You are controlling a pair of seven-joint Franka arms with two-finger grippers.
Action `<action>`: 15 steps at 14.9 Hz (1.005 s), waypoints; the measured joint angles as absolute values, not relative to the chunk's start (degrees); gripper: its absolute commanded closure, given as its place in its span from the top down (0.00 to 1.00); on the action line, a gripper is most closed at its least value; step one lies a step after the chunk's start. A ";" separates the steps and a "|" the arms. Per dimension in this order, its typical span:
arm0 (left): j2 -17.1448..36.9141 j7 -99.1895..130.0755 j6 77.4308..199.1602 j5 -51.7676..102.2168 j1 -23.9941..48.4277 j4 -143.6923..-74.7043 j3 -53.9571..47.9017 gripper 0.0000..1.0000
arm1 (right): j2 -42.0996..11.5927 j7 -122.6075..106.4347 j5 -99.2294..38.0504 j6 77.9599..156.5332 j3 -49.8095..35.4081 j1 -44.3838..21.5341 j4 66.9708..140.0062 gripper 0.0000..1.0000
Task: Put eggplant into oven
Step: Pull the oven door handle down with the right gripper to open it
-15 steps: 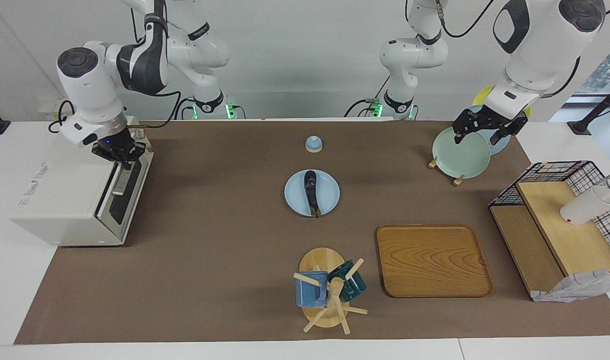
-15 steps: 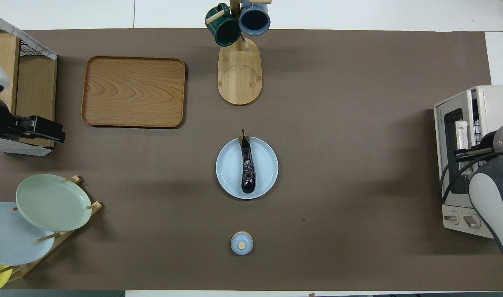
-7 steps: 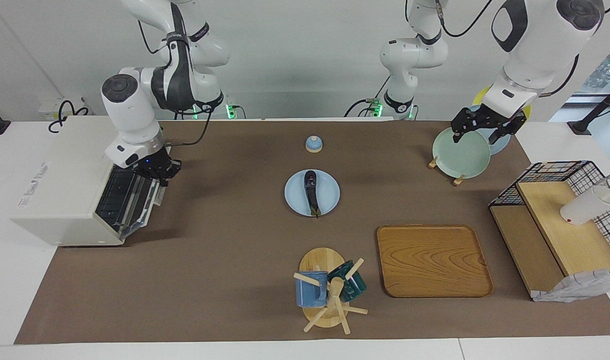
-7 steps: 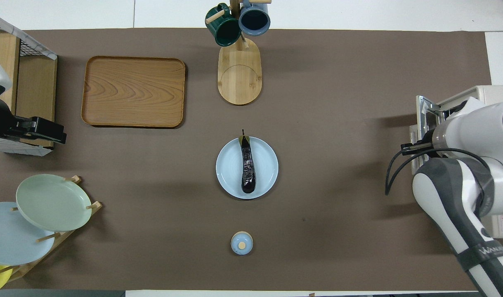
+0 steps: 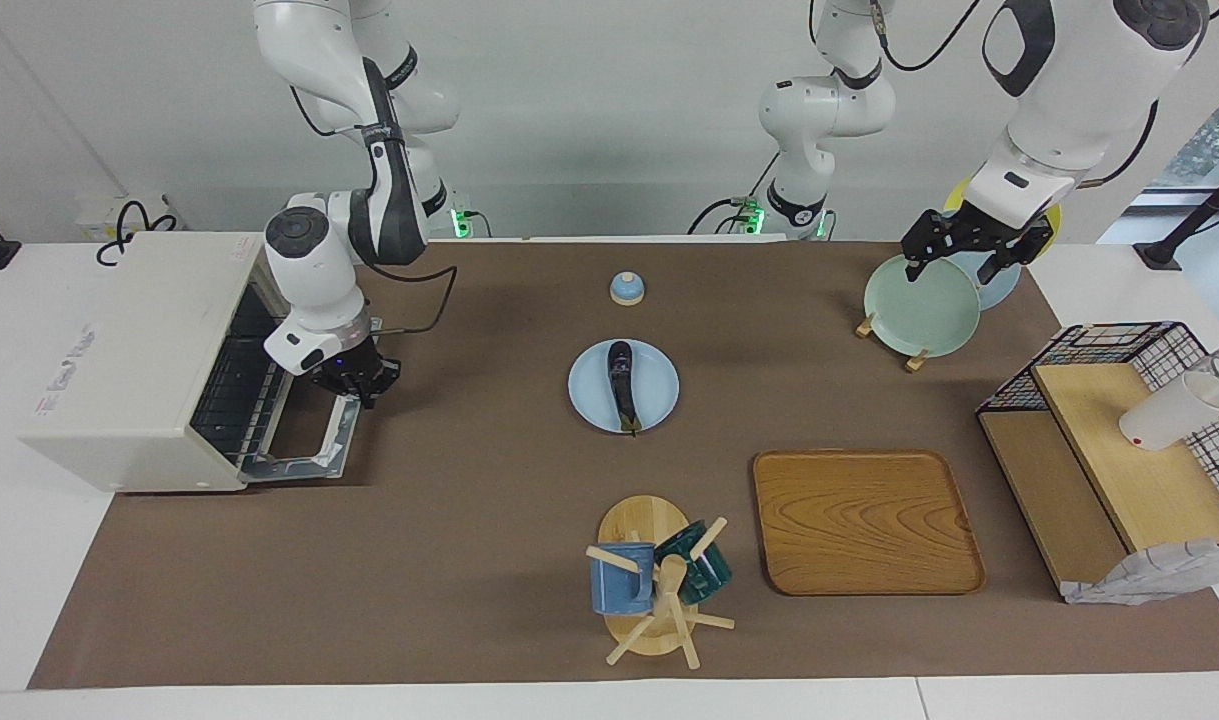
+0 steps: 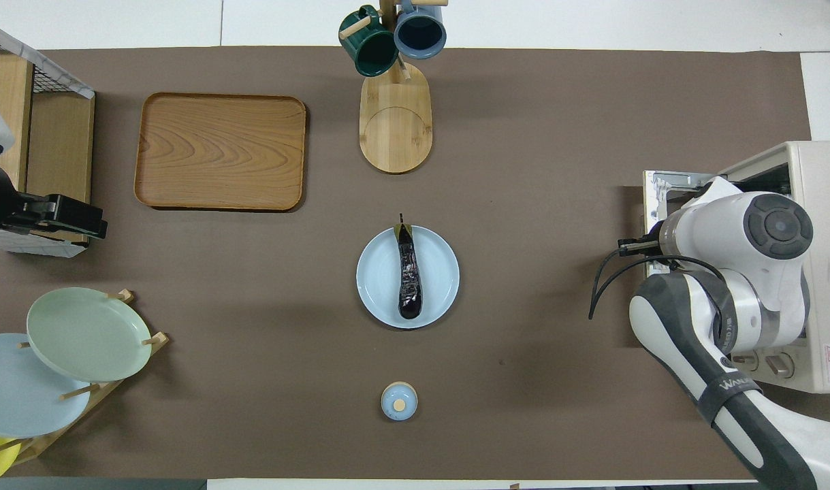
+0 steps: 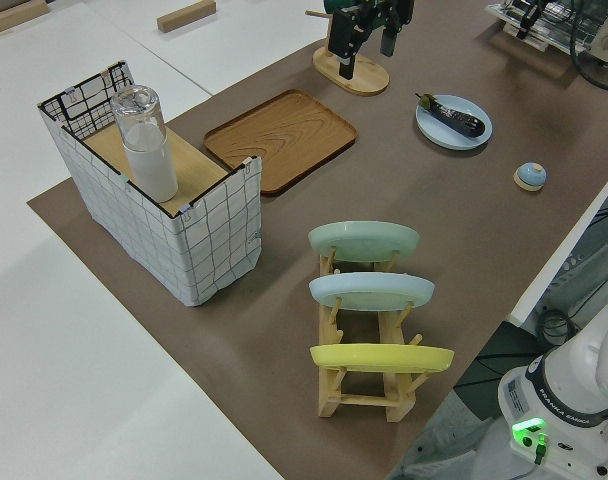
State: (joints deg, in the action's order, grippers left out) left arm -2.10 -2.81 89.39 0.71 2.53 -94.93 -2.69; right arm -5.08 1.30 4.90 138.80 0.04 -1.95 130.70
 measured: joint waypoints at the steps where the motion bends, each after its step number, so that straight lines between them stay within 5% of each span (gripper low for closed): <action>1: -2.10 -2.81 89.39 0.71 2.53 -94.93 -2.69 1.00 | -5.41 2.05 4.90 139.05 0.03 -1.97 130.70 0.00; 11: -2.17 -2.81 89.28 0.71 2.53 -94.93 -2.69 1.00 | -5.58 9.51 3.61 139.62 0.51 -7.71 130.01 0.05; 12: -2.21 -2.81 89.28 0.71 2.53 -94.93 -2.69 1.00 | -5.57 11.49 2.71 138.59 0.53 -9.08 129.28 0.22; 13: -2.23 -2.81 89.28 0.71 2.53 -94.93 -2.69 1.00 | -5.54 13.22 1.60 136.26 0.52 -10.80 127.91 0.56; 14: -2.23 -2.81 89.28 0.71 2.53 -94.93 -2.69 1.00 | -5.47 14.10 0.50 133.85 0.47 -12.63 126.36 0.77; 15: -2.23 -2.81 89.28 0.71 2.53 -94.93 -2.69 1.00 | -5.27 14.58 -0.25 132.45 0.22 -14.69 125.00 0.77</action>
